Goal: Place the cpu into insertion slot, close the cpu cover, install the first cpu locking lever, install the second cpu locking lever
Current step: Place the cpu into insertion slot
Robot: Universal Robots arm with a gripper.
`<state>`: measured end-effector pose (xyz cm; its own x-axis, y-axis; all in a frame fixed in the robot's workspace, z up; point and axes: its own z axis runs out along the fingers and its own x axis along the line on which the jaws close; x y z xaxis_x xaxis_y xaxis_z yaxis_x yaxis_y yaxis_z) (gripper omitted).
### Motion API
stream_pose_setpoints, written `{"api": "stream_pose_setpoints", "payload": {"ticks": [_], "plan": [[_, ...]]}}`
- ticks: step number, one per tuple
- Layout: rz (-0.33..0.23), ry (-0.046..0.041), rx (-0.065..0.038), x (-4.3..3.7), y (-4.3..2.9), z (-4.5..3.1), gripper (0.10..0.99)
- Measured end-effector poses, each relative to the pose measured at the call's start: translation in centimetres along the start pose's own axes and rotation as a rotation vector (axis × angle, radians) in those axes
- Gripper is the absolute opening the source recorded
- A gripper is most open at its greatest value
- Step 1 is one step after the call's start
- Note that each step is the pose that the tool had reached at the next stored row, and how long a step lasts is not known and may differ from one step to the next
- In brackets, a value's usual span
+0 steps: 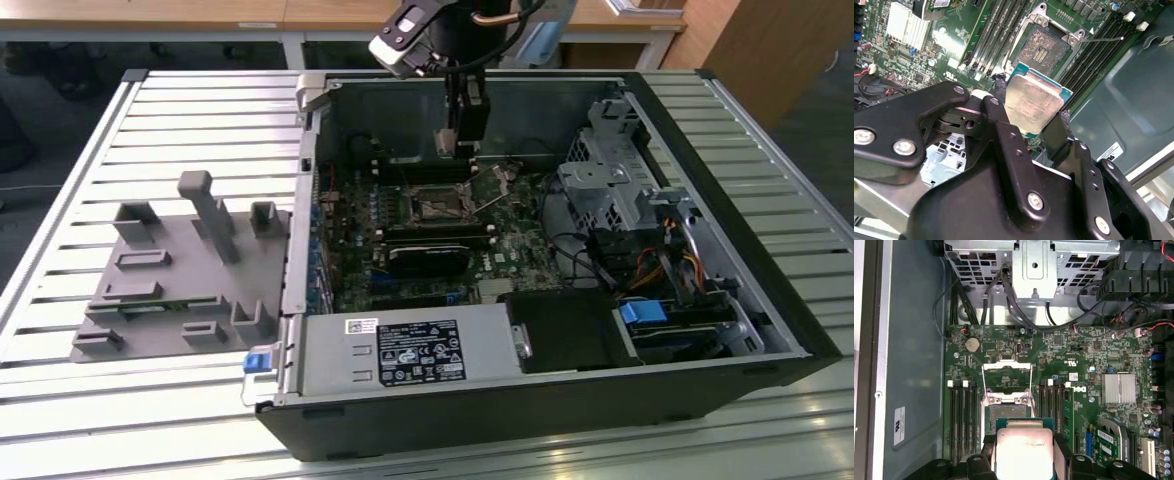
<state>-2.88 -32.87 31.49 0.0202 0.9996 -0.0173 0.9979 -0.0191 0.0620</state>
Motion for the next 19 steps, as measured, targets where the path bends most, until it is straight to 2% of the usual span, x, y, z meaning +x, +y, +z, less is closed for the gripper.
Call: {"api": "stream_pose_setpoints", "payload": {"ticks": [19], "plan": [[0.000,-0.0033,0.000,0.67,-0.07,0.91,0.541]]}}
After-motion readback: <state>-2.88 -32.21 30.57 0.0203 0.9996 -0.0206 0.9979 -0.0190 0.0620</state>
